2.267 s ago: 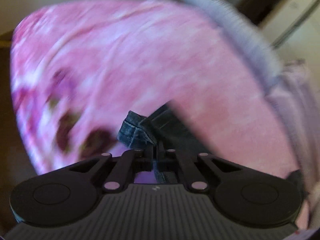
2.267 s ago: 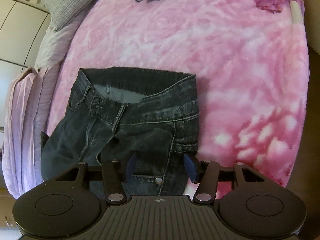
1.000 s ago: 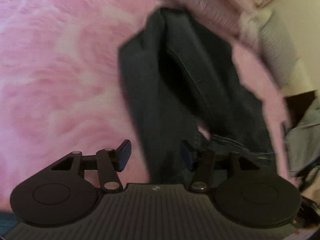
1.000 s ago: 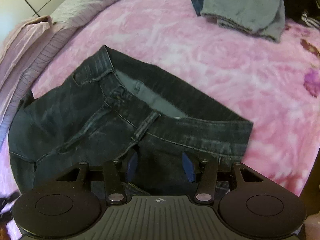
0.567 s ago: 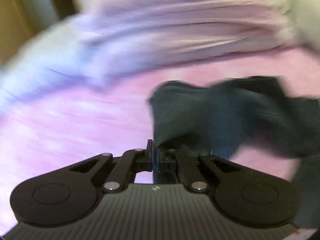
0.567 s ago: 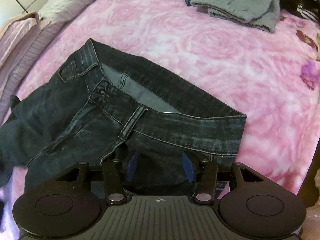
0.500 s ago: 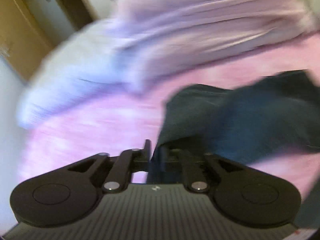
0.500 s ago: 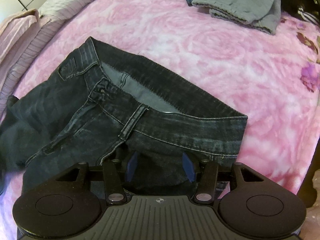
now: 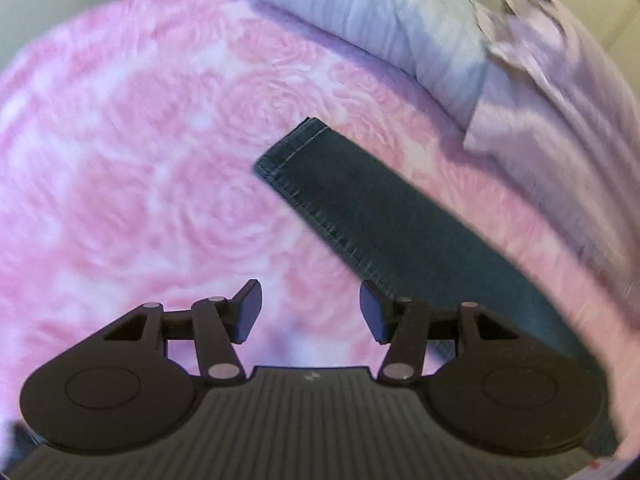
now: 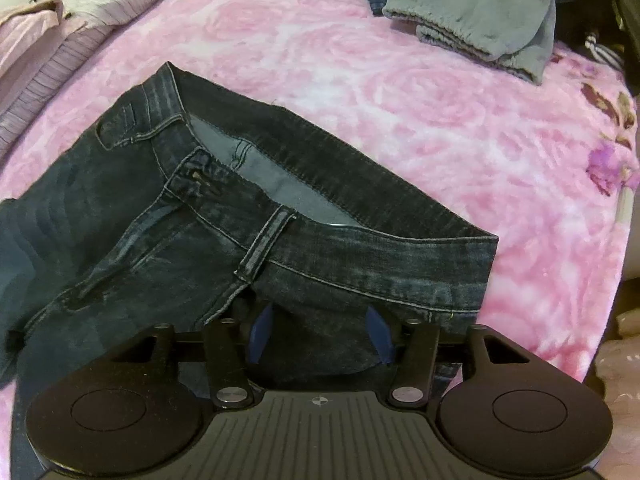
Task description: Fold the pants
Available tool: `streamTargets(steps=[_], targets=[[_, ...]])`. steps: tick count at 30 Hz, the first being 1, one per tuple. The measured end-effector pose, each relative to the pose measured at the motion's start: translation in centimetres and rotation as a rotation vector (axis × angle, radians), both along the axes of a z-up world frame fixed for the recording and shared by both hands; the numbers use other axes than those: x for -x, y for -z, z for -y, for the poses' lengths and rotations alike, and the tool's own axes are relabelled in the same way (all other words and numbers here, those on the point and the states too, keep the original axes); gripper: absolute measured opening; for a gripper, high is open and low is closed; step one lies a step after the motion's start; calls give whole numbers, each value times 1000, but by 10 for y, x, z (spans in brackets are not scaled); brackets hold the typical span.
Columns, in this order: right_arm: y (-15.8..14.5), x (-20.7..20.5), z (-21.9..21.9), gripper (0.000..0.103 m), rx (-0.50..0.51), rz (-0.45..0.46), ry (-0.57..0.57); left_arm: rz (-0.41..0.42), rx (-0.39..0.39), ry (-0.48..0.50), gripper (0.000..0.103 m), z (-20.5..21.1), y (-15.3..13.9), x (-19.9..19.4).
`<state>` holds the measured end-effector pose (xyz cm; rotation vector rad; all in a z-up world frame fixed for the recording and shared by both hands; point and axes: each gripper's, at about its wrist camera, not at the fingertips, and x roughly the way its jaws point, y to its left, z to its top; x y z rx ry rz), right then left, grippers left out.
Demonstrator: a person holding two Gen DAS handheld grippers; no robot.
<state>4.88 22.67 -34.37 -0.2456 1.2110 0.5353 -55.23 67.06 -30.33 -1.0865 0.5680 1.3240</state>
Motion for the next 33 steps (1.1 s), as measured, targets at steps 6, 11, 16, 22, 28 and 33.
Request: streamTargets(steps=[6, 11, 16, 22, 28, 33], targets=[[2, 11, -10, 51, 55, 56, 8, 168, 64, -186, 44, -63, 54, -1], [3, 16, -14, 51, 80, 80, 41, 159, 12, -195, 0, -79, 54, -18], [5, 17, -16, 51, 91, 85, 71, 360, -304, 14, 0, -83, -48, -44], [5, 17, -20, 51, 109, 83, 116, 364, -533, 165, 0, -36, -113, -17], [7, 16, -23, 52, 124, 82, 115, 79, -132, 114, 5, -17, 6, 36], [7, 17, -25, 52, 137, 83, 110, 26, 19, -58, 9, 4, 49, 80]])
